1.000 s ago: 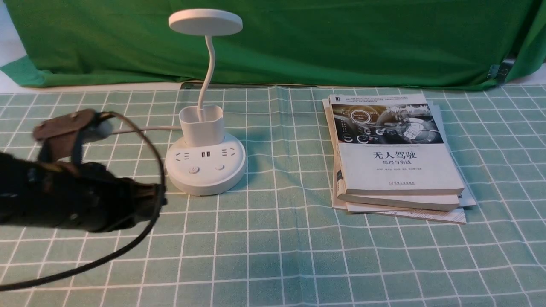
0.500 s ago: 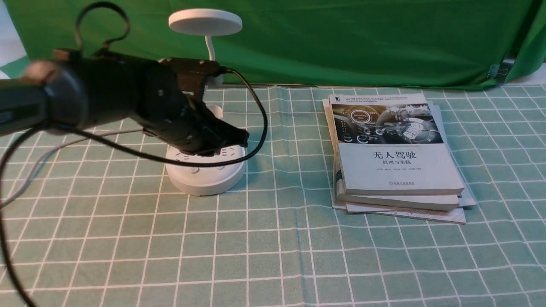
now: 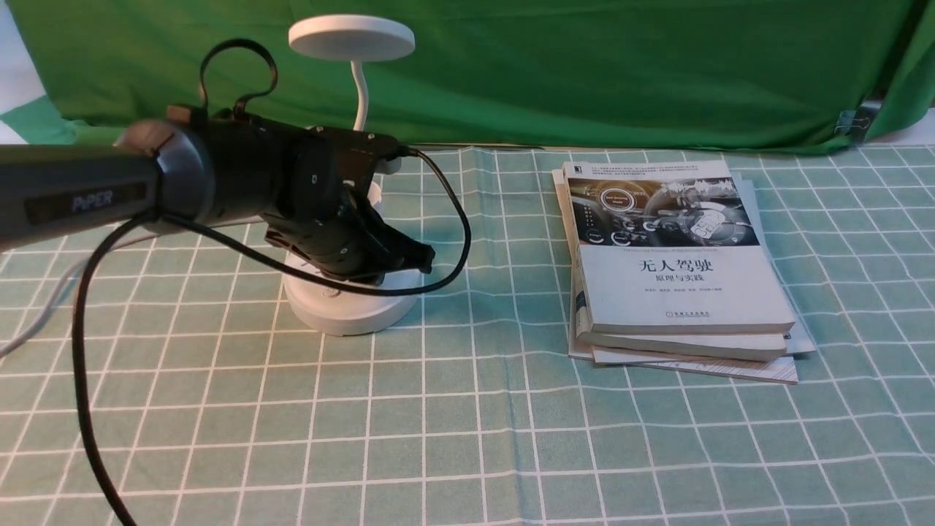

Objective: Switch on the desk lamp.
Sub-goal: Use the left arm to press the button switch on the lamp holder

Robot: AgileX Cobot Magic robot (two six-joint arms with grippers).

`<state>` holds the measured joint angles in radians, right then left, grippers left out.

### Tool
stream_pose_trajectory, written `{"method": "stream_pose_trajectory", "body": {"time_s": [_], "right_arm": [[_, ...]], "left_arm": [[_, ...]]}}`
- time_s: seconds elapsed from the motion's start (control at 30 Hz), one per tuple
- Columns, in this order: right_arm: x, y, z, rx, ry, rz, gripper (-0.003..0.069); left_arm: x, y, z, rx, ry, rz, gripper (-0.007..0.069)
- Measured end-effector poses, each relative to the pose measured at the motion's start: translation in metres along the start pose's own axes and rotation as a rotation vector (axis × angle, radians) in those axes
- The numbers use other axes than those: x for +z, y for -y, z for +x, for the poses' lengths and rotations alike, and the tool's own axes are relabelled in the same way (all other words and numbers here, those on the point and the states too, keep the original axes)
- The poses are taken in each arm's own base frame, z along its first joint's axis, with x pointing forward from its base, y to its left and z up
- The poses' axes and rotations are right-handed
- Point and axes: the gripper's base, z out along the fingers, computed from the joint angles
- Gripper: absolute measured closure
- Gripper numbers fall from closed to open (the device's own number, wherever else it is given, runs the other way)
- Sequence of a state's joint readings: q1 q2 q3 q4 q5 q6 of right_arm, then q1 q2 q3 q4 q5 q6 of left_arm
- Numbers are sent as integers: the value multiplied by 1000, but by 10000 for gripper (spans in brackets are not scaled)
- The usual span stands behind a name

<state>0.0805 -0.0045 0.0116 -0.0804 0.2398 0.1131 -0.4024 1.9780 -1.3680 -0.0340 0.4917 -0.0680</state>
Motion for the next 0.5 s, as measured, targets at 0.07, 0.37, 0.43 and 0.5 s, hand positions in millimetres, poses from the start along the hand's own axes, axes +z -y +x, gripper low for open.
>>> {"method": "stream_pose_trajectory", "body": {"time_s": [0.07,0.37,0.43,0.5], "right_arm": [[0,0,0,0,0,0,421],[0,0,0,0,0,0,421],[0,0,0,0,0,0,421],[0,0,0,0,0,0,421]], "left_arm": [[0,0,1,2,-8,-2,623],[2,0,3,2,-21,-3,623],[5,0,4,1,-29,-3,623],[8,-1,4,1,-34,-4,623]]}}
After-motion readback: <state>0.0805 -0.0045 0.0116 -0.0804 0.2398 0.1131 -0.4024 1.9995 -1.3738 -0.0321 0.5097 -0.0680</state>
